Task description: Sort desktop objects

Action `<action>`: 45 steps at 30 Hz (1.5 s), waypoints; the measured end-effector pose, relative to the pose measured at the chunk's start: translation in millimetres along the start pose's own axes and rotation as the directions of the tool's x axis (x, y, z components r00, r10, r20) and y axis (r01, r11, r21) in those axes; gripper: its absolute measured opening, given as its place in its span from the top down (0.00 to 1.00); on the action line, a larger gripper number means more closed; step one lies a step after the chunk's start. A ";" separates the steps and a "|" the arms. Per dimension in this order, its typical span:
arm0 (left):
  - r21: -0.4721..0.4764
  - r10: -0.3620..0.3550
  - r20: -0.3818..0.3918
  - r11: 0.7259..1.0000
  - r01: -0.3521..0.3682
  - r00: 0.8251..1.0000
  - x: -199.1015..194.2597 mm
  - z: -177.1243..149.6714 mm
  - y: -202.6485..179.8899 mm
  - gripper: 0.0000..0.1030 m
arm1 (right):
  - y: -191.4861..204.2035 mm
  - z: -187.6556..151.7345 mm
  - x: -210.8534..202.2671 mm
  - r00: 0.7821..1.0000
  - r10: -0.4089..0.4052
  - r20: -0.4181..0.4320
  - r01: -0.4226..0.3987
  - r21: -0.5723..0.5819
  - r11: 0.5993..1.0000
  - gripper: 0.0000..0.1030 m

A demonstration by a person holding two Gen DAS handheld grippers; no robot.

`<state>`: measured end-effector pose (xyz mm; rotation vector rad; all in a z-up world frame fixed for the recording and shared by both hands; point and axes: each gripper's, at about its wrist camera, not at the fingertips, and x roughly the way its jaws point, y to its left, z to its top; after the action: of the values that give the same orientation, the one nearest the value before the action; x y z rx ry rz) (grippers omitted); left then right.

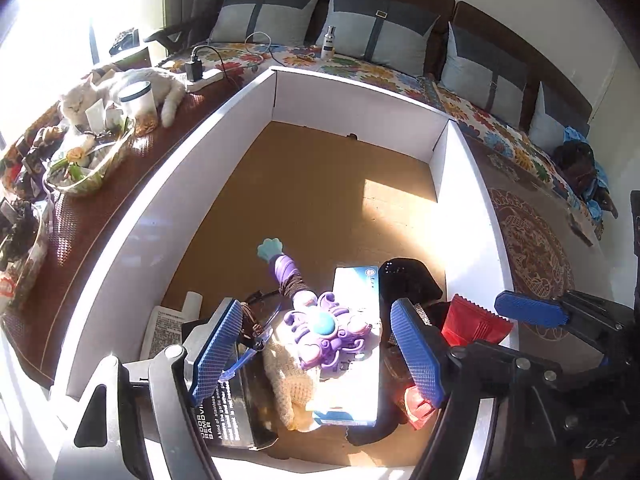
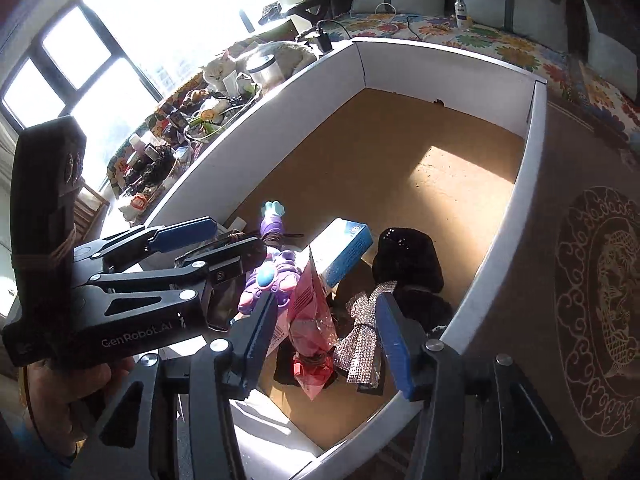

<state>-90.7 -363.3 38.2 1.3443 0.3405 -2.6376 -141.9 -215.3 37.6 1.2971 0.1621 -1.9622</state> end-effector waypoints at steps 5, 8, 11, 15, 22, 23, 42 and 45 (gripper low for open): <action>-0.004 0.149 0.152 0.989 -0.151 0.977 -26.3 -7.6 -10.2 0.02 | -4.4 -0.4 -36.3 0.992 -0.101 0.081 0.105 -0.041 0.994 0.18; -0.037 0.290 0.176 0.957 -0.287 0.941 -36.0 -11.5 -13.9 0.02 | -0.3 -1.5 -44.0 0.985 -0.151 0.080 0.156 -0.067 0.985 0.12; -0.045 0.354 0.138 0.935 -0.351 0.925 -42.3 -17.9 -18.6 0.02 | 3.6 -5.7 -48.9 0.979 -0.186 0.078 0.193 -0.087 0.977 0.12; -0.003 0.397 0.112 0.917 -0.399 0.911 -51.9 -28.3 -27.7 0.02 | 7.4 -10.3 -56.1 0.974 -0.207 0.092 0.215 -0.084 0.973 0.12; -0.165 0.115 0.003 0.980 -0.112 0.993 -67.3 -30.5 0.9 0.02 | 24.3 -12.5 -82.5 0.968 -0.216 0.128 0.231 -0.116 0.966 0.08; -0.186 0.118 -0.008 0.976 -0.117 0.993 -67.0 -30.6 5.1 0.02 | 27.4 -12.4 -87.2 0.966 -0.215 0.140 0.233 -0.125 0.964 0.08; -0.169 0.211 0.004 0.963 -0.208 0.977 -80.0 -45.1 1.9 0.02 | 31.1 -13.4 -94.5 0.953 -0.280 0.112 0.291 -0.088 0.953 0.00; -0.170 0.220 0.007 0.962 -0.216 0.975 -79.9 -45.5 1.7 0.02 | 29.1 -12.4 -95.4 0.951 -0.286 0.115 0.296 -0.078 0.952 0.00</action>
<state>-8.4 -349.3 76.9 1.2183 0.3789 -2.3857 -95.6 -179.7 119.4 1.1591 0.4121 -2.2352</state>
